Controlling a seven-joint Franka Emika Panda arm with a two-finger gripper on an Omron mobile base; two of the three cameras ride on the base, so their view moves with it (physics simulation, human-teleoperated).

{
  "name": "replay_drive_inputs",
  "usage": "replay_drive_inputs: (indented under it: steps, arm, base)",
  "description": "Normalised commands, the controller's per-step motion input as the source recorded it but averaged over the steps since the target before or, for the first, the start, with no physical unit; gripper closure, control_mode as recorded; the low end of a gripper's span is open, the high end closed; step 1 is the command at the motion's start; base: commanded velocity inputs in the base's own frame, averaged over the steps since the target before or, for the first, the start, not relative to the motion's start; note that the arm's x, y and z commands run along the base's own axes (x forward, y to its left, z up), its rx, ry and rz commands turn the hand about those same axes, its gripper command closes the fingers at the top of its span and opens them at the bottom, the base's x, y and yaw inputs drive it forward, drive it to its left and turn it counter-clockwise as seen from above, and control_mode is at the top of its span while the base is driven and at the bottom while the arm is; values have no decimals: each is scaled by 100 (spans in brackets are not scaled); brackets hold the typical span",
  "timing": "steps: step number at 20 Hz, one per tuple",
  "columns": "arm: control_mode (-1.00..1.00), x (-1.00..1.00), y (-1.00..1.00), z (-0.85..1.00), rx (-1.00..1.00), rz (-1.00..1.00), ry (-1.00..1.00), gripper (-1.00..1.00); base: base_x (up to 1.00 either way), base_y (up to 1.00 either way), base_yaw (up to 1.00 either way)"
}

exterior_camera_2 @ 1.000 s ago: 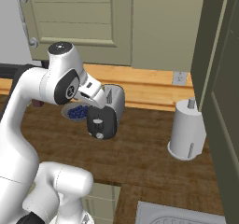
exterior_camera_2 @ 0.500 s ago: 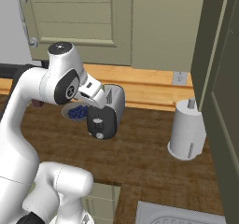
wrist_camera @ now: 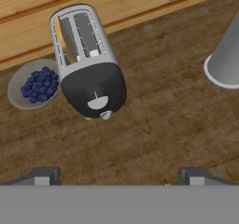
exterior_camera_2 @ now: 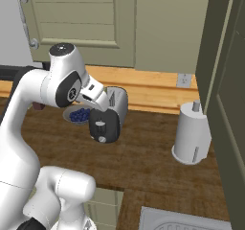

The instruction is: Start the toaster. Once the lever pops up, take the bread to the plate on the dining counter.

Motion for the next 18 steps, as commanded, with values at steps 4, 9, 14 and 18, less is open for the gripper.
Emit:
replay_drive_inputs:
  steps: [4, 9, 14, 18]
  arm:
    - [-100, 0, 0, 0, 0, 0, 0, -100]
    - [-100, -5, 18, 0, 0, 0, 0, -100]
    - [-100, -18, 35, 0, -3, 0, -7, -100]
    - [-100, 0, 27, -6, -7, 0, -5, -100]
  base:
    - [0, 0, 0]
    - [0, 0, 0]
    - [0, 0, 0]
    - [0, 0, 0]
